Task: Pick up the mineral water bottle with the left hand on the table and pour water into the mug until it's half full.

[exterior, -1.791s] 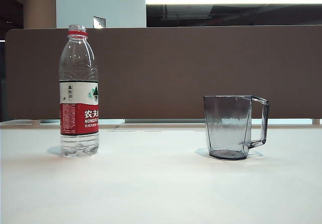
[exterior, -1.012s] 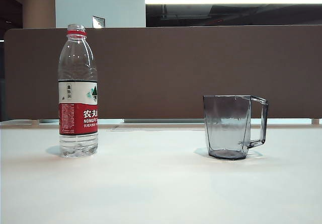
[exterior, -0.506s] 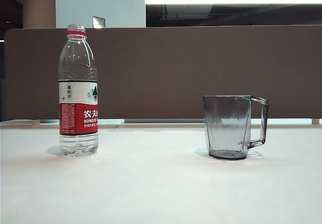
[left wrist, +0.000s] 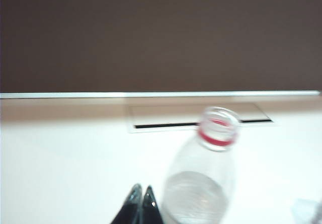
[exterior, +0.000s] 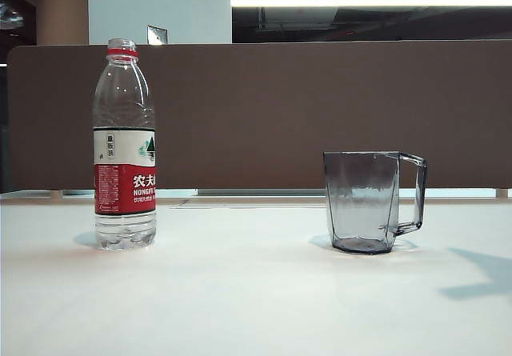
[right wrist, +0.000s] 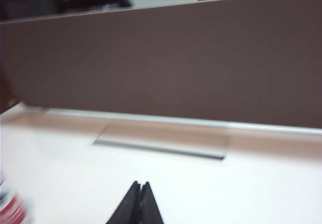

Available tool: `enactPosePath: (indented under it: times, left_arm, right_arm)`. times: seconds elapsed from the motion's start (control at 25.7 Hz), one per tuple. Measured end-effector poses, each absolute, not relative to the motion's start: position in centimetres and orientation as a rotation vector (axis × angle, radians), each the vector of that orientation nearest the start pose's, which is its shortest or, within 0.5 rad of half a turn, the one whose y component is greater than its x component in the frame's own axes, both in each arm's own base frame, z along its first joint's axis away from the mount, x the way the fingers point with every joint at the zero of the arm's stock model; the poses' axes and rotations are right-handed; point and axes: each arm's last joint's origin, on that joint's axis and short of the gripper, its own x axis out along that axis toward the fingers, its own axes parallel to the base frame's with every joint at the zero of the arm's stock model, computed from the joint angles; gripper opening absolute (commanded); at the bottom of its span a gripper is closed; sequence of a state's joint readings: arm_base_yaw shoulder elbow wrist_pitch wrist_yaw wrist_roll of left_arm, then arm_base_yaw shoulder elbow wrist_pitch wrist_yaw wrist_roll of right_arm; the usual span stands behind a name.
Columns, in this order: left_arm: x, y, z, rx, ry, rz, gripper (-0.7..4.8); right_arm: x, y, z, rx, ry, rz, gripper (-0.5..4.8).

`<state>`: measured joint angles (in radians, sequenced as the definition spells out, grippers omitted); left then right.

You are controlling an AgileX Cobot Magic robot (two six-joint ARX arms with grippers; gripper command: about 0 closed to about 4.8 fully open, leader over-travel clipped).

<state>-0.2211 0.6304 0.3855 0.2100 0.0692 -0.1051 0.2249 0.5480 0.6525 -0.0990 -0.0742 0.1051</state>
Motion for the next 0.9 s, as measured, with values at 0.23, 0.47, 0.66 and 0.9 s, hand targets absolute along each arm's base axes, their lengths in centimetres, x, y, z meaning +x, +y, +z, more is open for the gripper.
enactPosePath:
  times: [0.23, 0.47, 0.66, 0.9]
  left_arm:
    - [15.4, -4.3, 25.1, -0.076, 0.074, -0.324, -0.06]
    - [15.8, -4.4, 24.8, -0.031, 0.082, -0.325, -0.06]
    - [17.6, -4.8, 23.9, -0.028, 0.112, -0.324, -0.06]
    - [17.7, -4.9, 23.8, -0.115, 0.128, -0.32, -0.02]
  right_arm:
    - [11.8, 4.6, 31.2, 0.078, 0.16, 0.365, -0.09]
    - [10.9, 5.9, 30.3, 0.043, 0.265, 0.477, -0.09]
    - [9.7, 6.7, 29.8, 0.02, 0.319, 0.617, -0.09]
    - [9.7, 6.6, 29.7, -0.032, 0.319, 0.605, -0.09]
